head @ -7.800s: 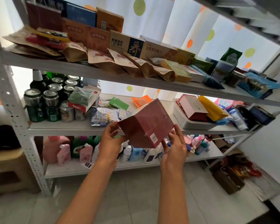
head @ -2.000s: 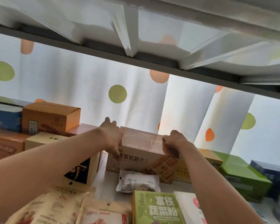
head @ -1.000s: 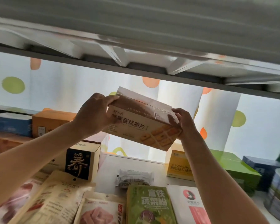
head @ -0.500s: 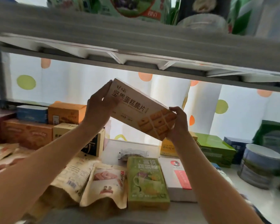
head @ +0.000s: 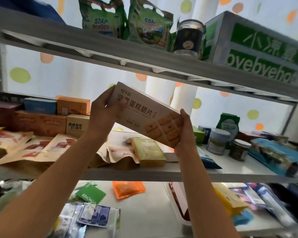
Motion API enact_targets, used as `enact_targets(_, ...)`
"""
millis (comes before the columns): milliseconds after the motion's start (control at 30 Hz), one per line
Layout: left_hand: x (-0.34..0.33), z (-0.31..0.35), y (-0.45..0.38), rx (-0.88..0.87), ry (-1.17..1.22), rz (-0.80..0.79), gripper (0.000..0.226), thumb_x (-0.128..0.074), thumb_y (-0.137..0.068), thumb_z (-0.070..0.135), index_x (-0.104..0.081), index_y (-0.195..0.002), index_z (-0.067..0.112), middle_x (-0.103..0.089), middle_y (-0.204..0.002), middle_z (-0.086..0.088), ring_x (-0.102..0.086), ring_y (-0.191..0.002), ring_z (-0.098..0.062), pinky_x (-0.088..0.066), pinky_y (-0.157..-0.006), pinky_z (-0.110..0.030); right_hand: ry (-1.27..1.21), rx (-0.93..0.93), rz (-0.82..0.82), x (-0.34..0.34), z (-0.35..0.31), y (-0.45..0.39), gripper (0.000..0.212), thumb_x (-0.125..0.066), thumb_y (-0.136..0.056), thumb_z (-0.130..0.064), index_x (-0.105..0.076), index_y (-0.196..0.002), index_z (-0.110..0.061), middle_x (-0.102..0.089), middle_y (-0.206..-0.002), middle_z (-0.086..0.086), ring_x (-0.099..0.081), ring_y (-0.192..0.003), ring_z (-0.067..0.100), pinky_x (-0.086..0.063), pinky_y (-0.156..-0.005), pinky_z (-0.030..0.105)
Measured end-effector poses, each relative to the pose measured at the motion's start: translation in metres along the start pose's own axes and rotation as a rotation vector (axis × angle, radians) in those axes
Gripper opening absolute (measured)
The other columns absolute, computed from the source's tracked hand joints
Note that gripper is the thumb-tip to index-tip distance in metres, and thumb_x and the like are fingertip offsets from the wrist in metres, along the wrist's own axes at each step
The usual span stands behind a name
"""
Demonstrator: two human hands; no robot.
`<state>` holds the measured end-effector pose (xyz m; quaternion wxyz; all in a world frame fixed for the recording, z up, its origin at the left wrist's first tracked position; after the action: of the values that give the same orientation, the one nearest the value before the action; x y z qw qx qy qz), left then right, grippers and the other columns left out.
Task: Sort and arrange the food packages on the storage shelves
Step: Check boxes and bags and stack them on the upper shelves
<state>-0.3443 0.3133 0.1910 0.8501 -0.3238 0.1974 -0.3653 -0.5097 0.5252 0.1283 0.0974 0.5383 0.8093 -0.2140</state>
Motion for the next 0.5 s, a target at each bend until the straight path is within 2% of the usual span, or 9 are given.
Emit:
enact_targets(100, 0.006, 0.012, 0.04, 0.04, 0.058, -0.01, 0.037, -0.067, -0.094, 0.028, -0.061, -0.131, 0.032, -0.07, -0.112, 0.015, -0.062, -0.101, 0.0, -0.052, -0.07, -0.014, 0.088, 0.086, 0.12, 0.023, -0.016, 0.057, 0.067, -0.067, -0.072, -0.074, -0.072, -0.118, -0.025, -0.077, -0.11, 0.006, -0.073, -0.103, 0.03, -0.054, -0.097, 0.058)
enact_targets(200, 0.006, 0.016, 0.088, 0.15, 0.198, -0.009, 0.041, -0.074, -0.088, 0.032, -0.063, -0.127, 0.024, -0.07, -0.115, 0.007, -0.064, -0.104, -0.008, -0.05, -0.064, -0.01, 0.11, 0.113, 0.228, 0.047, -0.027, 0.117, 0.076, -0.073, -0.062, -0.075, -0.071, -0.119, -0.026, -0.077, -0.108, 0.004, -0.074, -0.1, 0.028, -0.055, -0.095, 0.057)
enact_targets(233, 0.003, 0.015, 0.101, 0.198, 0.243, -0.032, 0.045, -0.077, -0.085, 0.034, -0.063, -0.126, 0.022, -0.07, -0.115, 0.004, -0.065, -0.104, -0.012, -0.051, -0.064, -0.013, 0.105, 0.107, 0.259, 0.054, -0.028, 0.136, 0.078, -0.075, -0.06, -0.074, -0.07, -0.12, -0.026, -0.077, -0.107, 0.004, -0.074, -0.1, 0.028, -0.056, -0.094, 0.057)
enact_targets(333, -0.009, 0.009, 0.143, 0.384, 0.356, -0.124, 0.056, -0.083, -0.074, 0.04, -0.062, -0.124, 0.026, -0.072, -0.112, -0.001, -0.07, -0.1, -0.022, -0.058, -0.068, -0.033, 0.124, 0.096, 0.359, 0.079, -0.027, 0.19, 0.076, -0.078, -0.055, -0.076, -0.07, -0.115, -0.031, -0.079, -0.101, 0.001, -0.074, -0.097, 0.028, -0.057, -0.091, 0.055)
enact_targets(400, -0.015, 0.009, 0.173, 0.457, 0.395, -0.158, 0.056, -0.084, -0.07, 0.043, -0.062, -0.119, 0.029, -0.073, -0.11, -0.002, -0.069, -0.103, -0.026, -0.059, -0.078, -0.043, 0.155, 0.08, 0.397, 0.093, -0.024, 0.225, 0.073, -0.076, -0.054, -0.079, -0.071, -0.11, -0.033, -0.079, -0.098, -0.001, -0.074, -0.098, 0.027, -0.056, -0.093, 0.053)
enact_targets(433, -0.017, 0.012, 0.186, 0.47, 0.41, -0.176, 0.052, -0.08, -0.071, 0.047, -0.062, -0.117, 0.029, -0.074, -0.108, -0.002, -0.068, -0.104, -0.027, -0.058, -0.081, -0.044, 0.157, 0.064, 0.409, 0.097, -0.022, 0.24, 0.072, -0.077, -0.054, -0.078, -0.072, -0.109, -0.032, -0.079, -0.097, -0.001, -0.074, -0.098, 0.026, -0.056, -0.093, 0.052)
enact_targets(500, -0.023, 0.015, 0.214, 0.501, 0.459, -0.223, 0.047, -0.068, -0.077, 0.053, -0.067, -0.114, 0.024, -0.075, -0.103, -0.003, -0.069, -0.101, -0.028, -0.058, -0.077, -0.042, 0.155, 0.026, 0.423, 0.112, -0.01, 0.264, 0.071, -0.078, -0.054, -0.074, -0.072, -0.108, -0.029, -0.079, -0.095, 0.0, -0.074, -0.096, 0.026, -0.058, -0.09, 0.05)
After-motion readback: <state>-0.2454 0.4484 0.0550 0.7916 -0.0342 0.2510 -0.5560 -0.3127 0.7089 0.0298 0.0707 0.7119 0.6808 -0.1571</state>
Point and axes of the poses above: each hand's wrist, its own y-axis away from the middle knuckle, its own x-axis out of the back of the hand, z = x × y, the point moved 9 cm from there along -y, towards the middle knuckle
